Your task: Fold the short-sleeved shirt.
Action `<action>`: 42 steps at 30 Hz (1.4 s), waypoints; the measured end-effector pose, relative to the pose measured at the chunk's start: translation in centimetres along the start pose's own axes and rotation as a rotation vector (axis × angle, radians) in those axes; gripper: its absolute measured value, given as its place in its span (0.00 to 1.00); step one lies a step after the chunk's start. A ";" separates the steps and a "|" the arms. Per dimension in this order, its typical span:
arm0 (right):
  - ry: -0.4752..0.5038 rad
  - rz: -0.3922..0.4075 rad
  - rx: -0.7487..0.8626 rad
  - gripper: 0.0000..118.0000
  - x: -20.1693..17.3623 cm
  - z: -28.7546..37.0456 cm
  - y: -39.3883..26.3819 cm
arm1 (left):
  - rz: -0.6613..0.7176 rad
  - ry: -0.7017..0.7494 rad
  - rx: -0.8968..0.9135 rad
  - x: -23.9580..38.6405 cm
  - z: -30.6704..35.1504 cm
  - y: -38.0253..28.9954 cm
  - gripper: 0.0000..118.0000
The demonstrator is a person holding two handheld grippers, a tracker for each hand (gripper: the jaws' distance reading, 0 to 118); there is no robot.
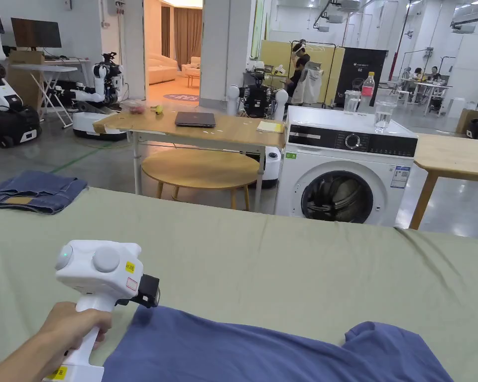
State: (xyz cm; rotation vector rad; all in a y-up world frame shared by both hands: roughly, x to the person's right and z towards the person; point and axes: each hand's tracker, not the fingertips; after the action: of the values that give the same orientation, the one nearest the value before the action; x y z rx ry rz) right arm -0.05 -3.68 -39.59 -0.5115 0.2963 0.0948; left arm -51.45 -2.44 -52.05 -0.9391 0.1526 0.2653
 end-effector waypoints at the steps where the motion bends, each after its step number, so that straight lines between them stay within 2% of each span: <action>1: -0.005 0.001 -0.004 0.00 0.2 -0.1 -0.1 | -0.005 0.000 -0.009 0.1 -0.8 0.2 0.53; 5: -0.013 -0.018 -0.026 0.00 1.0 -0.3 -0.5 | -0.017 0.071 -0.095 0.9 -4.0 -0.3 0.53; 7: -0.023 -0.023 -0.033 0.00 1.4 -0.3 -0.7 | -0.066 0.158 -0.184 1.1 -5.8 -1.1 0.53; 9: -0.027 -0.019 -0.045 0.00 1.7 -0.2 -0.9 | -0.092 0.143 -0.083 1.5 -5.0 -2.0 0.51; 12: -0.036 -0.026 -0.054 0.00 2.4 -0.1 -1.0 | -0.105 0.153 -0.075 2.3 -4.4 -2.8 0.47; 15: -0.051 -0.043 -0.077 0.00 3.1 -0.5 -0.6 | -0.137 0.102 -0.074 2.9 -3.9 -2.7 0.00; 20: -0.087 -0.058 -0.147 0.00 4.6 -2.9 1.6 | -0.157 0.144 0.007 4.5 -1.0 -4.1 0.00; 22: -0.093 -0.053 -0.163 0.00 5.5 -4.2 2.7 | -0.102 0.107 0.056 4.5 1.0 -4.6 0.00; 26: -0.142 -0.038 -0.231 0.01 7.8 -8.0 5.6 | -0.091 0.076 0.129 4.8 5.0 -6.1 0.00; 27: -0.149 -0.042 -0.238 0.06 8.6 -9.1 6.3 | -0.082 0.077 0.157 4.9 5.9 -6.5 0.00; 29: -0.160 -0.054 -0.289 0.38 10.4 -11.5 7.8 | -0.081 0.066 0.184 5.0 7.6 -7.5 0.00; 30: -0.162 -0.067 -0.327 0.49 11.3 -12.8 8.4 | -0.084 0.068 0.186 4.9 7.9 -7.6 0.00; 34: -0.165 -0.072 -0.427 0.51 14.0 -16.8 9.6 | -0.108 0.082 0.198 4.9 9.2 -8.4 0.00; 39: -0.067 -0.137 -0.572 0.51 15.7 -19.9 8.4 | -0.123 0.093 0.193 4.4 9.9 -8.9 0.00; 42: -0.081 -0.083 -0.577 0.51 15.0 -20.7 7.6 | -0.109 0.093 0.188 4.2 9.8 -8.9 0.00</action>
State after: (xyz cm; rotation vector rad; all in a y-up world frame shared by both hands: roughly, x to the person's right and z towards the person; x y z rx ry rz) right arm 7.68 -7.06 -64.85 -1.0889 0.1642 0.1202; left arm -44.73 1.22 -40.45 -0.7707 0.2076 0.1045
